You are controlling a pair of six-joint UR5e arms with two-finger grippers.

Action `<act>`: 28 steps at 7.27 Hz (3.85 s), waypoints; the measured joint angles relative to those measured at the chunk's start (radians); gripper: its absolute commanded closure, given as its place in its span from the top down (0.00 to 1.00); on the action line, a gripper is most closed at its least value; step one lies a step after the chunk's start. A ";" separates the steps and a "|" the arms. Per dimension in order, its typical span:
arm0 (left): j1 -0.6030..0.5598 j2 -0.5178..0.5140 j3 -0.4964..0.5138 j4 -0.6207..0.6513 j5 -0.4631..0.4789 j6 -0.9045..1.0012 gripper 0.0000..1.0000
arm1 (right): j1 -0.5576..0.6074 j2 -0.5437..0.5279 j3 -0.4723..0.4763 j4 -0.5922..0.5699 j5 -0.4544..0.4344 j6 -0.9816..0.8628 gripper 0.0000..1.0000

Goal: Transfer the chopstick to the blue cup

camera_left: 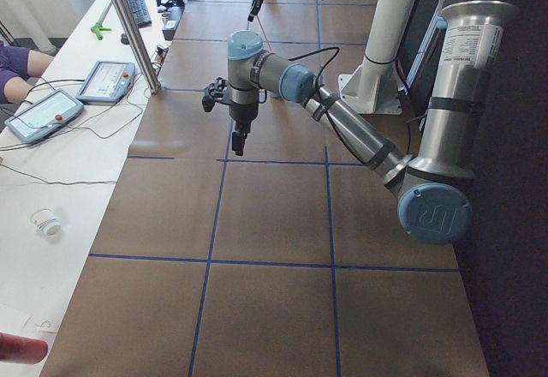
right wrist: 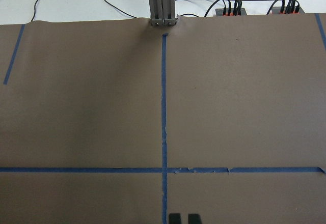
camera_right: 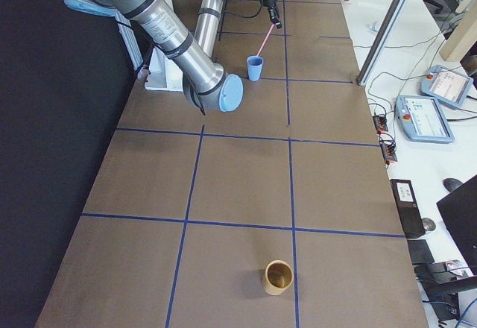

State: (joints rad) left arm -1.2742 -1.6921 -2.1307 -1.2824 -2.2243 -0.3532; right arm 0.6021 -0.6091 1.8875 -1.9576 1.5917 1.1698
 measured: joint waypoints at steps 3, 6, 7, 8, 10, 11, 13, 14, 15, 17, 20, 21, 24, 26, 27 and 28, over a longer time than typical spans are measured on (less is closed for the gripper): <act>0.000 0.001 -0.001 0.000 -0.001 0.000 1.00 | -0.066 0.024 -0.093 0.061 -0.067 0.028 0.00; -0.001 0.011 -0.001 0.000 -0.004 0.000 1.00 | -0.115 0.017 -0.125 0.088 -0.124 0.032 0.99; -0.002 0.016 -0.003 0.000 -0.004 0.000 1.00 | -0.122 0.014 -0.125 0.089 -0.132 0.032 1.00; -0.003 0.018 -0.004 0.000 -0.004 0.000 1.00 | -0.125 0.010 -0.119 0.089 -0.133 0.032 1.00; -0.003 0.021 -0.004 0.000 -0.005 -0.004 1.00 | -0.126 0.007 -0.103 0.084 -0.130 0.036 1.00; -0.004 0.021 -0.005 0.000 -0.005 -0.005 1.00 | -0.123 0.004 -0.090 0.068 -0.128 0.037 1.00; -0.007 0.022 -0.007 0.000 -0.006 -0.005 1.00 | -0.067 -0.062 0.006 0.011 -0.081 0.007 1.00; -0.013 0.022 -0.007 0.000 -0.006 -0.004 1.00 | 0.002 -0.144 0.092 0.000 0.000 -0.064 1.00; -0.019 0.027 -0.008 0.001 -0.008 -0.002 1.00 | 0.084 -0.226 0.157 -0.002 0.088 -0.174 1.00; -0.030 0.073 -0.005 -0.010 -0.010 0.016 1.00 | 0.305 -0.385 0.194 0.002 0.293 -0.469 1.00; -0.092 0.146 0.035 -0.014 -0.021 0.161 1.00 | 0.638 -0.598 0.123 0.031 0.574 -0.906 1.00; -0.127 0.158 0.091 -0.023 -0.056 0.234 1.00 | 0.735 -0.662 0.063 0.078 0.647 -1.040 1.00; -0.234 0.167 0.343 -0.166 -0.151 0.388 1.00 | 0.951 -0.836 -0.140 0.221 0.817 -1.321 1.00; -0.250 0.176 0.432 -0.201 -0.157 0.401 1.00 | 0.975 -0.937 -0.193 0.268 0.826 -1.345 1.00; -0.252 0.196 0.446 -0.206 -0.158 0.402 1.00 | 0.979 -0.964 -0.219 0.279 0.825 -1.346 1.00; -0.253 0.216 0.451 -0.216 -0.158 0.402 1.00 | 0.980 -0.986 -0.232 0.295 0.823 -1.346 1.00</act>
State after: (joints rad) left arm -1.5275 -1.4765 -1.6799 -1.4985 -2.3822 0.0489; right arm 1.5822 -1.5951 1.6554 -1.6624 2.4152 -0.1767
